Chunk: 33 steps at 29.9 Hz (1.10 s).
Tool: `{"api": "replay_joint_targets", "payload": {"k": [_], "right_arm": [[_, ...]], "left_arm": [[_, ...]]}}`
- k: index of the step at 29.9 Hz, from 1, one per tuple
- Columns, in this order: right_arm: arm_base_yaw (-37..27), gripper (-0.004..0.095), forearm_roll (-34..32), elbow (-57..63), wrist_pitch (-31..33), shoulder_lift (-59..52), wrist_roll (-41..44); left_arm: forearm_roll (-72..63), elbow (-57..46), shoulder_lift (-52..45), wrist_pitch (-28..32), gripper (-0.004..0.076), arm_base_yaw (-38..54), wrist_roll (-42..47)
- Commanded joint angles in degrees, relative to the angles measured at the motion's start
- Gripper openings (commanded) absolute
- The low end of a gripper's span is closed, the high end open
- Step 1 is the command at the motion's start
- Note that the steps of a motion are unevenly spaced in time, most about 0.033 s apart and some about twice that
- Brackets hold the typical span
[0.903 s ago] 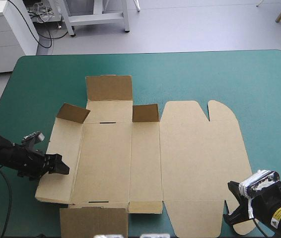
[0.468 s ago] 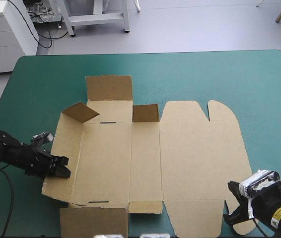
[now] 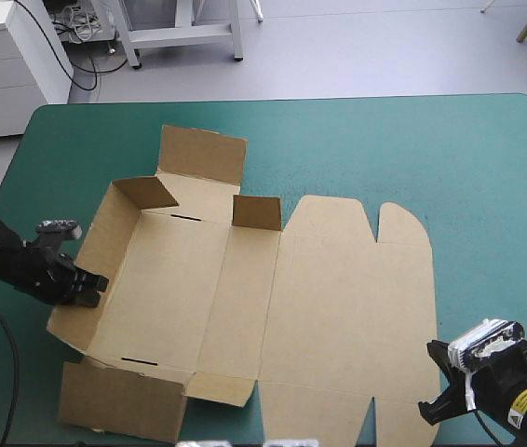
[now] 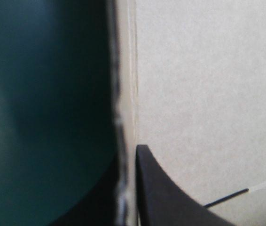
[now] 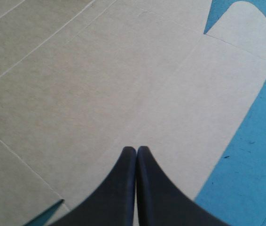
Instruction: Fold the box
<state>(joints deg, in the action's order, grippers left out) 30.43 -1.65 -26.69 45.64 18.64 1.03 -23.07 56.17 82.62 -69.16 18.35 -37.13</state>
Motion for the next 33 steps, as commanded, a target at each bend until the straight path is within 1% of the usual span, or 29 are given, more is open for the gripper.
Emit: {"api": "replay_joint_targets", "payload": {"k": [1, 5, 8, 13, 18, 23, 27, 33], "right_arm": [[-0.42, -0.0021, -0.40, -1.40, -3.48, 0.38, -0.30], [-0.42, -0.0021, -0.22, -1.40, -3.48, 0.38, -0.30], [-0.42, -0.0021, 0.02, -1.40, -3.48, 0.38, -0.30], [-0.42, -0.0021, 0.43, -1.40, -3.48, 0.38, -0.30], [-0.42, -0.0021, 1.96, -1.40, -3.48, 0.38, -0.30], [-0.42, -0.0021, 2.36, -1.40, -3.39, 0.38, -0.30], [-0.42, -0.0021, 2.50, -1.40, -3.39, 0.38, -0.30], [-0.42, -0.0021, 2.38, -1.40, -3.39, 0.38, -0.30]], "left_arm": [[2.59, 6.96, -1.45, 1.48, -0.0008, -0.23, 1.54], [3.31, 13.05, -1.31, 3.02, -0.0008, -0.37, 0.82], [8.25, 16.66, -0.93, 4.46, -0.0008, -3.01, 0.39], [18.12, 20.83, 1.69, 5.53, -0.0008, -13.34, -0.15], [26.73, 23.52, 4.48, 12.13, -0.0008, -25.61, 0.24], [40.73, 26.71, 6.67, 15.73, -0.0008, -36.36, 0.79], [48.33, 28.41, 6.67, 19.85, -0.0008, -41.81, 1.78], [51.99, 30.30, 6.57, 21.44, -0.0008, -49.95, 1.74]]}}
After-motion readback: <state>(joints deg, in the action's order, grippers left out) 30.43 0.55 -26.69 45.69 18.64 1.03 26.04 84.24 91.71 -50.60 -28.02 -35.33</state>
